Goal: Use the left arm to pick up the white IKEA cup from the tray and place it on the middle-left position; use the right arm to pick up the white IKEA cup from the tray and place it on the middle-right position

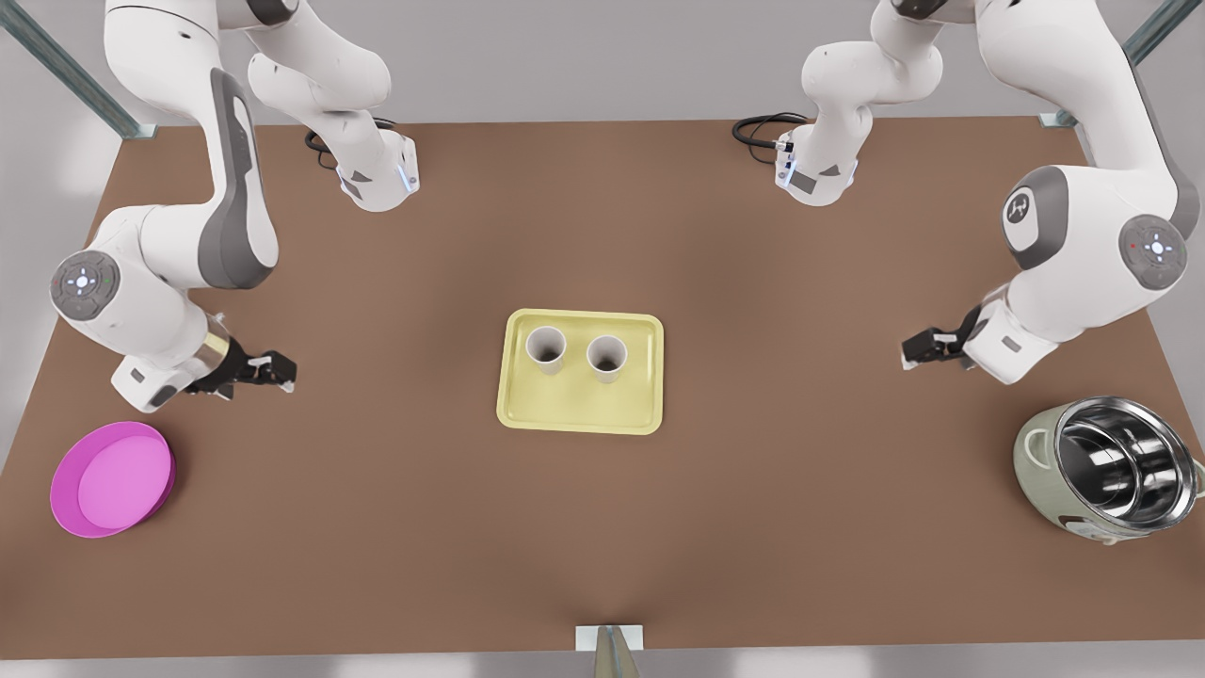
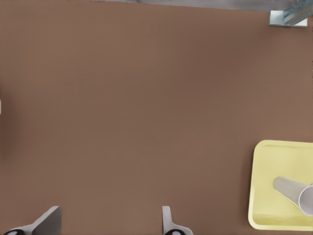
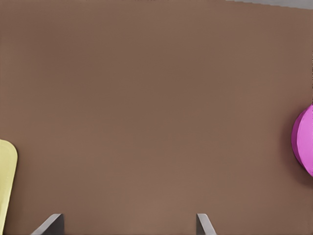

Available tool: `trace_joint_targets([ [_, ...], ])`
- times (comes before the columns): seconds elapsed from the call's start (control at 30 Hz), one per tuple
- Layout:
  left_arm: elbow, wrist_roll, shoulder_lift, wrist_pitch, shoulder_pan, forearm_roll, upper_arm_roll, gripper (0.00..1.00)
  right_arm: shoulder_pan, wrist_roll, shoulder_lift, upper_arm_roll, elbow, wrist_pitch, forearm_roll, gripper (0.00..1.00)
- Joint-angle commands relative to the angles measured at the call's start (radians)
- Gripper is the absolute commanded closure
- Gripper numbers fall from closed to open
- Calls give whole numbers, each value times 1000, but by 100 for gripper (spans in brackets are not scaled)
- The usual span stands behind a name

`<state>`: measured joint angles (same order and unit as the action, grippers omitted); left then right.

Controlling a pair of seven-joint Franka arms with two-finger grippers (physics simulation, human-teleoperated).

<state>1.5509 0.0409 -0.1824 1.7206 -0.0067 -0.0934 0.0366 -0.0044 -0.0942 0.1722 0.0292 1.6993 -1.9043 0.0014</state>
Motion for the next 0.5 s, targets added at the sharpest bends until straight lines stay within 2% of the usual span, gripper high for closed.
trace_joint_targets([
  [0.0,6,13,0,65,1,0,0,0,0,-58,0,0,-1,-67,-3,0],
  [0.1,6,17,-2,57,-62,3,2,0,35,-58,9,18,-4,-64,-3,0],
  [0.17,5,104,-25,65,-185,17,2,0,136,-64,13,21,-18,-55,-4,0],
  [0.2,2,188,-38,65,-306,80,2,0,195,-64,13,21,-21,-55,-4,0],
  [0.33,5,434,-123,62,-484,93,2,0,355,-84,96,44,-50,-67,-6,0],
  [0.4,-3,473,-158,74,-538,87,2,0,371,-81,134,47,-41,-154,3,0],
  [0.47,8,611,-203,166,-614,92,2,0,388,-73,165,72,-36,-162,8,0],
])
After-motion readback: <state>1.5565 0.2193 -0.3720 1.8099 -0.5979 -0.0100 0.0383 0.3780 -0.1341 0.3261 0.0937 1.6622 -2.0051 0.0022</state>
